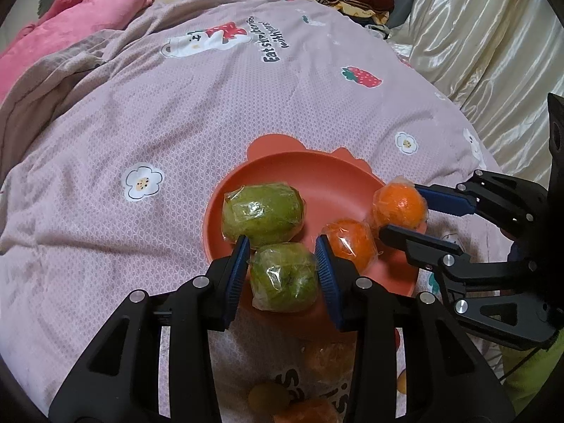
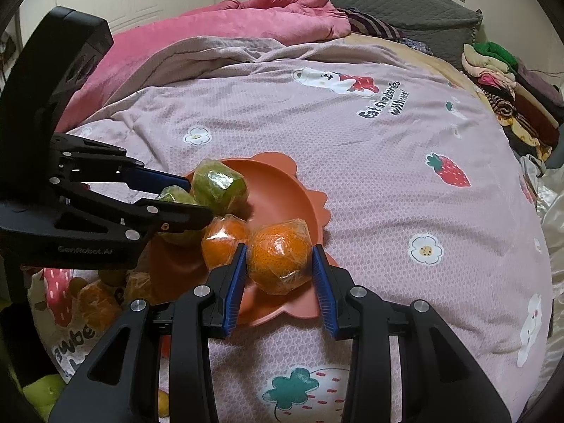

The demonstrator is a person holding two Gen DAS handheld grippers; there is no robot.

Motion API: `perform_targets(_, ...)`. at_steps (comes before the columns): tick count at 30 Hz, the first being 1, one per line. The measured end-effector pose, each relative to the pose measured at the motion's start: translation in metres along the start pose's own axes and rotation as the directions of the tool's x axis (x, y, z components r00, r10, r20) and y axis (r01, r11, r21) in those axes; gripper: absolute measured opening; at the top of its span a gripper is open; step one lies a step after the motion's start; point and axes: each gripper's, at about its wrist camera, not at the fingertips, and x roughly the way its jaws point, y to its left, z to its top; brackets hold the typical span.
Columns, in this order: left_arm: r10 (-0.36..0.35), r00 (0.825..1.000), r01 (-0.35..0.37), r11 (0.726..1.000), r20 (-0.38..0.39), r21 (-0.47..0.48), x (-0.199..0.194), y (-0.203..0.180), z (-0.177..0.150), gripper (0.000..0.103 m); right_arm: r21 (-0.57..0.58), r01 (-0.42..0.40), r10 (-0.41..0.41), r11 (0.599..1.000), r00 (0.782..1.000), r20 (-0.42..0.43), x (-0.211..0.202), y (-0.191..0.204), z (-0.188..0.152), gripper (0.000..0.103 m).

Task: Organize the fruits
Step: 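Carry the green apple with left tool to the plate while right tool carries the orange there, then lower and open left tool beside the green fruit while right tool releases the orange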

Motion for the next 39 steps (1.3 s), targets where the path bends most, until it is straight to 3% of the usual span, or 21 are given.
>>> perform_targets(25,-0.006,1.0,0.006,1.0,-0.001,0.0,-0.001,0.001,0.0,0.03,-0.027,0.028,-0.028,0.999,0.999,-0.018,0.007,0.004,0.004,0.037)
perform_targets(28,-0.004,1.0,0.004,1.0,-0.001,0.002,-0.001,0.001,0.0,0.03,-0.02,0.028,-0.029,0.999,0.999,-0.016,0.004,0.004,0.003,0.048)
perform_targets(34,-0.001,1.0,0.001,1.0,0.001,-0.001,-0.002,0.001,0.0,0.031,-0.014,0.028,-0.028,0.999,1.0,-0.003,-0.004,0.003,0.0,0.051)
perform_targets(39,0.005,1.0,-0.005,1.0,0.005,-0.003,-0.005,0.001,0.0,0.038,-0.001,0.032,-0.032,0.999,0.999,0.005,-0.009,0.002,-0.004,0.057)
